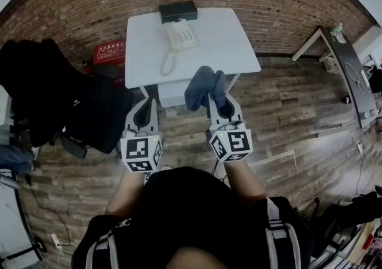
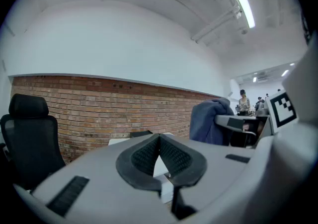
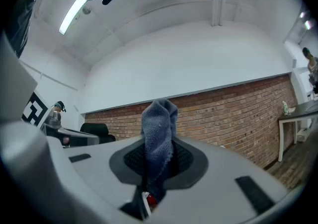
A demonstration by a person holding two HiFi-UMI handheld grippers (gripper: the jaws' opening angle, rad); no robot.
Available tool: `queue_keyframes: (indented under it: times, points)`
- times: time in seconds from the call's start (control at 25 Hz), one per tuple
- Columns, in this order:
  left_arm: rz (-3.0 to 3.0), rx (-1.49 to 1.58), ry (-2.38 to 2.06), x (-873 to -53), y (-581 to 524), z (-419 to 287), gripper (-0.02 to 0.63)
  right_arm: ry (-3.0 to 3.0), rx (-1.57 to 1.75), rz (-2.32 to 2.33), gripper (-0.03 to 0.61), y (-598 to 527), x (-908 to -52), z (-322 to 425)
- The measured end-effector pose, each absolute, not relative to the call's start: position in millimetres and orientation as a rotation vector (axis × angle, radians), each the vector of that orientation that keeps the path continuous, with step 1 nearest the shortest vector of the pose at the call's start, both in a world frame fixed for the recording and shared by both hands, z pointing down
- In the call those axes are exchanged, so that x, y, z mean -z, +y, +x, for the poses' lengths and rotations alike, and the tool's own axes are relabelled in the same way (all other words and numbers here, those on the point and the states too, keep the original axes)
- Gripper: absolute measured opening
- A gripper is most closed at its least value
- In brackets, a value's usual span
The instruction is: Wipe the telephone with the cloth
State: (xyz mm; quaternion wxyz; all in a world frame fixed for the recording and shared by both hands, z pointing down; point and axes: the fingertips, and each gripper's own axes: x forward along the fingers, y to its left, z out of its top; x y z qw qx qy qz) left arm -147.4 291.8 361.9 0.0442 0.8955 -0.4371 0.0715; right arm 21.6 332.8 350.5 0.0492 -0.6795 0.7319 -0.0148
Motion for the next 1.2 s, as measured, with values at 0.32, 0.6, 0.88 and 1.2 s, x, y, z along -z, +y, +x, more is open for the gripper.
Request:
queue_keyframes:
  times: [0.32, 0.6, 0.88, 1.2]
  points:
    - [2.731, -0.216, -1.322, -366.8, 288.7, -152.0, -0.003, 2.18, 0.099, -2.081, 0.046, 331.1, -353.5, 20.8]
    - [2.734, -0.202, -1.305, -368.9, 281.1, -163.6, -0.003, 2.16, 0.113, -2.101, 0.048, 325.1, -353.6, 13.9]
    - [2.74, -0.187, -1.293, -373.2, 256.3, -199.2, -0.003, 2.129, 0.05, -2.13, 0.048, 309.4, -350.0, -15.9]
    - [2.747, -0.195, -1.249, -379.0, 231.2, -218.1, -0.003, 2.09, -0.055, -2.196, 0.048, 301.7, -340.1, -28.4]
